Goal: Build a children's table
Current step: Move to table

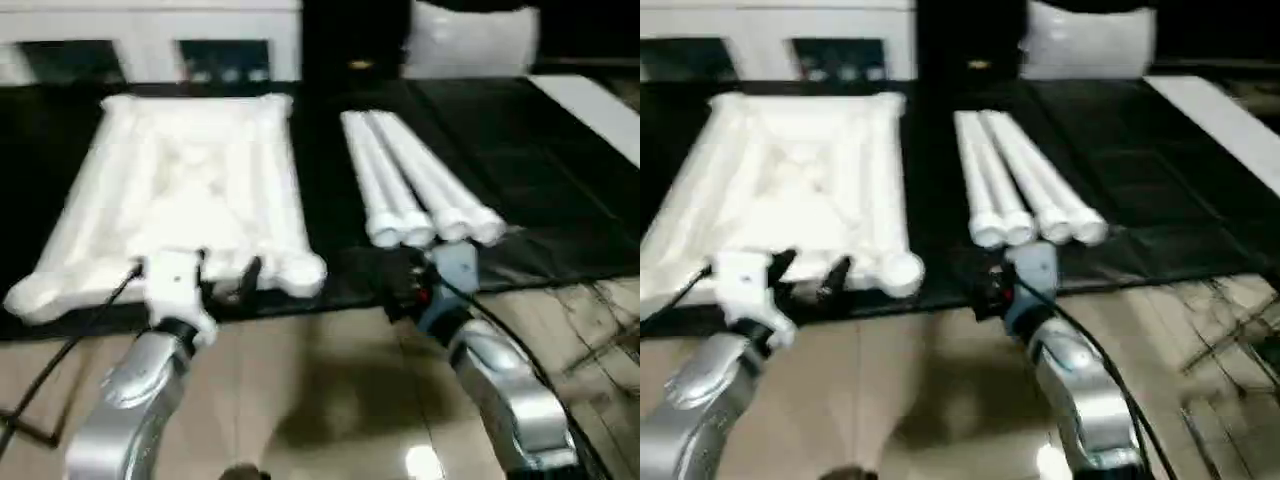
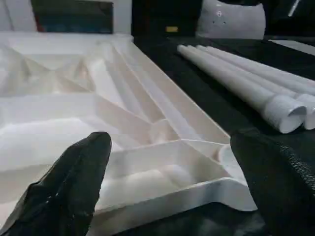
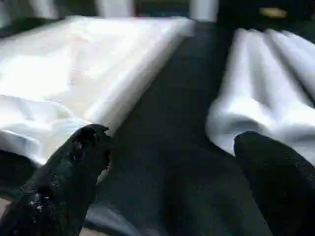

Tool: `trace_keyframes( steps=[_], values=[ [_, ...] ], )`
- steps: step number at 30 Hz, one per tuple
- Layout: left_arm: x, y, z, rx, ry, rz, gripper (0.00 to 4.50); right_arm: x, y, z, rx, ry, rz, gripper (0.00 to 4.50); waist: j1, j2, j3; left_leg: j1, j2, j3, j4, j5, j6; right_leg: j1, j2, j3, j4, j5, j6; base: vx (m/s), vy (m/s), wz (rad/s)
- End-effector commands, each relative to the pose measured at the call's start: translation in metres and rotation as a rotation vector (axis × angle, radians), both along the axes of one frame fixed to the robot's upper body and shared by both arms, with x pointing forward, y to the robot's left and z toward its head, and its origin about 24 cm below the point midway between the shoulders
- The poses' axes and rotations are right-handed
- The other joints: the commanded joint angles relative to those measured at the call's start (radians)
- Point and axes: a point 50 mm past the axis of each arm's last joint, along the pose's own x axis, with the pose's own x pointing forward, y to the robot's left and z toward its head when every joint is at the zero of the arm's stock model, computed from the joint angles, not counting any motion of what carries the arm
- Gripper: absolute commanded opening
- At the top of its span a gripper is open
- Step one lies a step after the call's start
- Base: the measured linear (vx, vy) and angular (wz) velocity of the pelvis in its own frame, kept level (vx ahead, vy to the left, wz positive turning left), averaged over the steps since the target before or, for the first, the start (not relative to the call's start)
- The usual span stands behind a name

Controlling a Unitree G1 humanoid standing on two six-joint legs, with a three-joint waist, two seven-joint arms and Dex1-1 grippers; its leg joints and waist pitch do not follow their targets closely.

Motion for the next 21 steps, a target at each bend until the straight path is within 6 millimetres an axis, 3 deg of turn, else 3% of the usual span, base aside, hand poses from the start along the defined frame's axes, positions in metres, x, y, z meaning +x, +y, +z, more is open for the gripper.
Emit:
trace_keyframes(
  steps=[1,2,3,4,5,6,7,8,9,10,11,12,13,14,15,16,17,18,19,20,21],
  values=[
    [0.001,0.0,0.0,0.038,-0.012,-0.001,4.43,0.004,-0.005,0.004,-0.02,-0.034,-0.017,4.5,0.007,0.003,-0.019,-0.001,0.02,0.006,-0.05,-0.531,0.051,0.064,-0.114,0.028,-0.147,-0.799,-0.087,0.043,0.03,0.66],
    [0.0,0.002,0.0,0.044,-0.008,0.005,4.43,0.003,-0.007,0.006,-0.008,-0.04,-0.018,4.5,0.004,0.001,-0.021,-0.01,0.021,0.007,-0.047,-0.495,0.05,0.088,-0.115,0.024,-0.155,-0.81,-0.077,0.068,0.032,0.57],
    [-0.001,0.003,0.0,0.047,-0.006,0.008,4.43,0.003,-0.008,0.006,0.002,-0.043,-0.018,4.5,-0.028,0.01,-0.011,0.091,0.065,-0.012,-0.083,-0.63,-0.03,0.005,-0.037,0.034,-0.115,-0.668,-0.095,0.068,0.032,0.57],
    [-0.004,0.005,-0.001,0.052,-0.005,0.018,4.43,0.003,-0.012,0.006,0.031,-0.026,-0.044,4.5,-0.028,0.01,-0.011,0.091,0.065,-0.012,-0.083,-0.63,-0.03,0.005,-0.037,0.034,-0.115,-0.668,-0.095,0.113,0.031,0.29],
    [-0.006,0.008,-0.002,0.053,0.0,0.026,4.43,0.001,-0.013,0.006,0.03,-0.023,-0.037,4.5,-0.032,0.037,-0.037,0.151,0.11,-0.054,-0.132,-0.735,-0.059,-0.012,0.002,0.061,-0.032,-0.391,-0.126,0.139,0.034,0.0],
    [-0.008,0.01,-0.003,0.064,0.001,0.029,4.43,-0.001,-0.014,0.005,0.026,-0.019,-0.035,4.5,-0.052,0.028,-0.046,0.181,0.136,-0.108,-0.154,-0.652,0.06,-0.058,0.018,0.09,0.061,-0.13,-0.071,0.139,0.034,0.0],
    [-0.009,0.01,-0.005,0.077,-0.001,0.02,4.43,-0.003,-0.016,0.003,0.018,-0.003,-0.036,4.5,-0.064,0.014,-0.051,0.201,0.14,-0.111,-0.137,-0.55,0.185,-0.097,0.004,0.108,0.088,-0.067,-0.031,0.145,0.015,0.01],
    [-0.008,0.009,-0.005,0.08,-0.003,0.011,4.43,-0.005,-0.016,0.002,0.024,0.003,-0.03,4.5,-0.07,0.003,-0.046,0.192,0.135,-0.103,-0.133,-0.501,0.241,-0.103,-0.006,0.12,0.088,-0.044,-0.025,0.133,-0.033,0.06],
    [-0.008,0.008,-0.005,0.081,-0.004,0.009,4.43,-0.005,-0.015,0.002,0.025,0.004,-0.028,4.5,-0.071,-0.007,-0.042,0.168,0.115,-0.078,-0.13,-0.475,0.261,-0.091,-0.019,0.131,0.063,-0.023,-0.031,0.133,-0.033,0.06],
    [-0.007,0.007,-0.005,0.083,-0.008,-0.001,4.43,-0.005,-0.015,0.001,0.03,0.008,-0.017,4.5,-0.063,-0.023,-0.037,0.128,0.074,-0.033,-0.124,-0.486,0.233,-0.058,-0.037,0.149,0.007,-0.027,-0.042,0.118,-0.073,0.15],
    [-0.006,0.006,-0.005,0.084,-0.011,-0.004,4.43,-0.005,-0.014,0.001,0.031,0.008,-0.012,4.5,-0.012,-0.065,-0.038,0.029,-0.028,0.033,0.036,-0.289,0.174,0.066,-0.155,0.288,-0.116,-0.398,-0.121,0.155,-0.073,0.02],
    [-0.005,0.004,-0.005,0.087,-0.015,-0.009,4.43,-0.005,-0.015,0.001,0.028,0.012,-0.026,4.5,0.012,-0.065,-0.061,-0.046,-0.009,-0.001,0.108,-0.127,0.142,0.124,-0.186,0.304,-0.112,-0.467,-0.183,0.155,-0.073,0.02],
    [-0.004,0.004,-0.006,0.085,-0.015,-0.013,4.43,-0.005,-0.014,0.004,0.052,0.004,-0.027,4.5,0.015,-0.065,-0.062,-0.054,-0.005,-0.007,0.11,-0.092,0.13,0.114,-0.172,0.295,-0.105,-0.409,-0.213,0.161,-0.043,-0.15],
    [-0.004,0.002,-0.006,0.082,-0.015,-0.018,4.43,-0.005,-0.013,0.009,0.067,-0.02,-0.023,4.5,0.011,-0.062,-0.057,-0.066,-0.001,-0.011,0.102,-0.055,0.122,0.112,-0.151,0.27,-0.097,-0.354,-0.243,0.13,-0.015,-0.03],
    [-0.004,0.002,-0.006,0.082,-0.015,-0.02,4.43,-0.004,-0.014,0.01,0.055,-0.03,-0.027,4.5,0.009,-0.027,-0.056,-0.038,0.011,0.006,0.005,0.057,0.118,0.085,-0.056,0.172,-0.092,-0.295,-0.261,0.13,-0.015,-0.03],
    [-0.004,0.001,-0.006,0.082,-0.015,-0.021,4.43,-0.004,-0.014,0.011,0.042,-0.035,-0.031,4.5,0.007,-0.01,-0.065,-0.018,0.018,0.014,-0.026,0.088,0.118,0.082,-0.029,0.139,-0.086,-0.281,-0.239,0.153,0.036,0.05],
    [-0.004,0.001,-0.007,0.083,-0.016,-0.021,4.43,-0.003,-0.015,0.011,0.031,-0.035,-0.034,4.5,-0.03,0.031,-0.058,0.08,0.08,-0.048,-0.084,-0.115,0.14,-0.004,0.045,0.1,-0.006,-0.235,-0.157,0.188,0.042,0.07],
    [-0.004,0.0,-0.007,0.082,-0.016,-0.021,4.43,-0.003,-0.016,0.011,0.031,-0.04,-0.031,4.5,-0.06,0.026,-0.082,0.168,0.141,-0.128,-0.1,-0.235,0.272,-0.071,0.043,0.105,0.095,-0.187,-0.111,0.188,0.042,0.07],
    [-0.004,-0.001,-0.007,0.081,-0.016,-0.025,4.43,-0.003,-0.017,0.011,0.022,-0.046,-0.035,4.5,-0.066,0.02,-0.094,0.191,0.157,-0.159,-0.077,-0.145,0.418,-0.119,0.026,0.117,0.148,-0.14,-0.032,0.188,0.003,0.04],
    [-0.005,-0.001,-0.006,0.08,-0.018,-0.026,4.43,-0.003,-0.018,0.01,0.017,-0.046,-0.042,4.5,-0.066,0.02,-0.094,0.188,0.152,-0.154,-0.067,-0.065,0.474,-0.14,0.02,0.119,0.161,-0.123,0.006,0.157,-0.004,0.08],
    [-0.006,-0.001,-0.005,0.08,-0.02,-0.027,4.43,-0.003,-0.02,0.01,0.008,-0.053,-0.048,4.5,-0.059,0.009,-0.075,0.144,0.135,-0.108,-0.077,-0.023,0.502,-0.147,0.014,0.123,0.172,-0.064,0.043,0.157,-0.004,0.08]
  ],
)
